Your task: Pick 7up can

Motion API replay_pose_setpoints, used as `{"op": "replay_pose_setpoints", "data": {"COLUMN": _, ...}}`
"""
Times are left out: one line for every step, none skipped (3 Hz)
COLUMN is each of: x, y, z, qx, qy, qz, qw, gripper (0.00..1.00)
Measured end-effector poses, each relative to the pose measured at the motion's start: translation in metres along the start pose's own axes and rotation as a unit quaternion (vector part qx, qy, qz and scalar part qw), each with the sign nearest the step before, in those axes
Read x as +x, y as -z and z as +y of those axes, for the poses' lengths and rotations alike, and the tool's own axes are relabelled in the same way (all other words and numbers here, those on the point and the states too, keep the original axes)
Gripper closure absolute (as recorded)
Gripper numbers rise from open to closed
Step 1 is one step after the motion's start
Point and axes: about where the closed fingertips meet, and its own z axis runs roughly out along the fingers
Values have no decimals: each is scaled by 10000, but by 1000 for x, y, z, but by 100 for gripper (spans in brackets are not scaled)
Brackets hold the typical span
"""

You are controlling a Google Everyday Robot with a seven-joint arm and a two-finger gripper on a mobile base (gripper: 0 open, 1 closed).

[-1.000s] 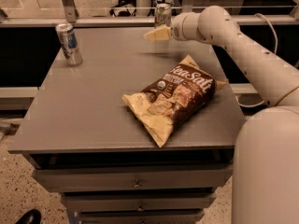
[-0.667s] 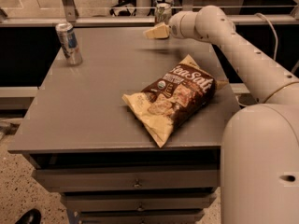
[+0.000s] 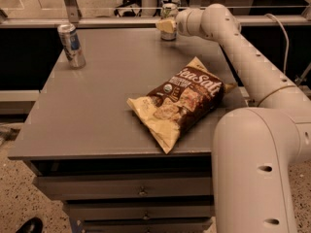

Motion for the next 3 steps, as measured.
{"op": "replay_pose_setpoints", "data": {"x": -6, "y": 9, "z": -11, "qx": 25, "qy": 55, "qz": -116, "qw": 9999, "gripper": 71}}
{"op": "replay_pose_setpoints", "data": {"x": -21, "y": 27, "z": -6, "qx": -100, "qy": 78, "qz": -300, "qw": 9995, "gripper": 95}}
{"op": "replay_pose_setpoints", "data": {"x": -39, "y": 69, "z": 11, "qx": -489, "qy": -26, "qz": -527, "qw": 9974, "gripper": 100}}
